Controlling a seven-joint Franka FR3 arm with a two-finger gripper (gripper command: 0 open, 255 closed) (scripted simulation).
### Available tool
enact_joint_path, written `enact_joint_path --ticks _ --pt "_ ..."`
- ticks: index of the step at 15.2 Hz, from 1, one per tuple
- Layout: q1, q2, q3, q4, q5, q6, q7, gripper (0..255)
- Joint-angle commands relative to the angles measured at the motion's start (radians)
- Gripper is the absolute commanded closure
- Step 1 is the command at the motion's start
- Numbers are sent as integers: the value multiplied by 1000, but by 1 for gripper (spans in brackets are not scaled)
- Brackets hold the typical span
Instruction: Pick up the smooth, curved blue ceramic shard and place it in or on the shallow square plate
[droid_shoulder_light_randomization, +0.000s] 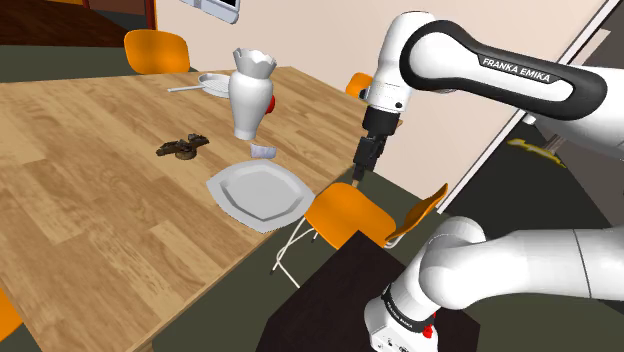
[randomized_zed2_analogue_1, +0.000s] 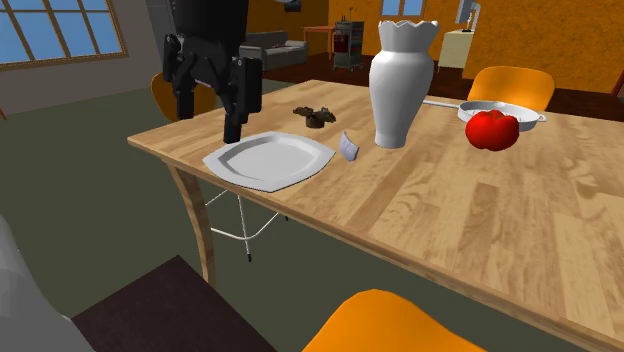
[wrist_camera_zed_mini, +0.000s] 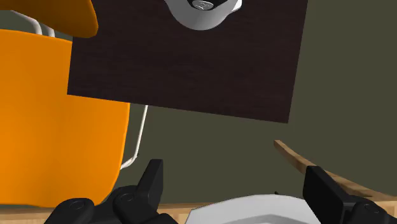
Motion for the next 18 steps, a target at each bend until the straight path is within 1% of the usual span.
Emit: enact_joint_path --ticks 1,5,9,14,18 --pt "0 0 0 0 0 0 0 0" --pt "27 152 -64 58 -27 92 -149 0" --pt "57 313 -118 142 -30 166 -296 0" --pt "92 520 -167 280 -3 227 -478 0" --pt "110 687 -187 415 38 248 -620 0"
